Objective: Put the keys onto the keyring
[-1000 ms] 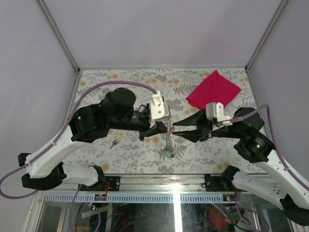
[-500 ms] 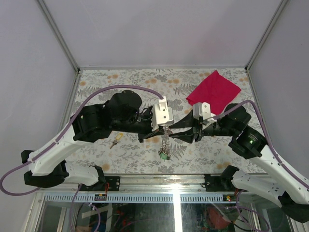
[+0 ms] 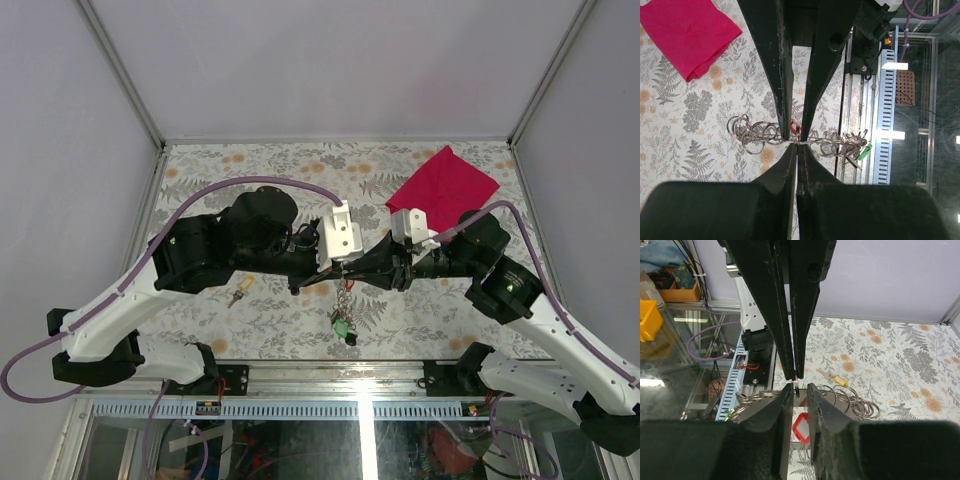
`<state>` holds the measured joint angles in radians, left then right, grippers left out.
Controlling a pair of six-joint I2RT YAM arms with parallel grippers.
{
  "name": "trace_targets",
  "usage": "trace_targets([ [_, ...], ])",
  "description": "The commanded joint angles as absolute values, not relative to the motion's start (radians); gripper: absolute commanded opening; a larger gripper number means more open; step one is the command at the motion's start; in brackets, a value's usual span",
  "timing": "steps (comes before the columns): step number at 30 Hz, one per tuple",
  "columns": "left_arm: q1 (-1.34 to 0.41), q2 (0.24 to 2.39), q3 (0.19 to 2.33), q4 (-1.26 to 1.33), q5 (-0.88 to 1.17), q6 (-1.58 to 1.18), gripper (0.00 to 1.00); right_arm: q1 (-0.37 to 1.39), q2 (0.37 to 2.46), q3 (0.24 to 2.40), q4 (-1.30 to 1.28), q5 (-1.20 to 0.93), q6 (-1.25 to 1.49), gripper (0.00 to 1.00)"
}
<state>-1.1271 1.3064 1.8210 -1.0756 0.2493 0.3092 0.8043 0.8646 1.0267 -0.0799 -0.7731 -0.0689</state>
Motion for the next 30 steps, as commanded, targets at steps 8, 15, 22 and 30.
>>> trace_targets([
  [8, -1.138, 1.245, 1.82, -0.969, 0.239, 0.29, 0.14, 0.802, 0.814, 0.95, 0.122, -0.789, -0.07, 0.0],
  [15, -1.137, 1.005, 1.606, -0.721, 0.217, 0.118, 0.54, 0.802, 0.683, 0.806, 0.42, -0.763, -0.07, 0.0],
  [22, -1.138, 0.882, 1.488, -0.595, 0.218, 0.007, 0.56, 0.802, 0.657, 0.743, 0.663, -0.821, -0.037, 0.0],
  [30, -1.137, 0.856, 1.408, -0.471, 0.26, -0.001, 0.53, 0.802, 0.657, 0.781, 0.722, -0.879, -0.054, 0.02],
])
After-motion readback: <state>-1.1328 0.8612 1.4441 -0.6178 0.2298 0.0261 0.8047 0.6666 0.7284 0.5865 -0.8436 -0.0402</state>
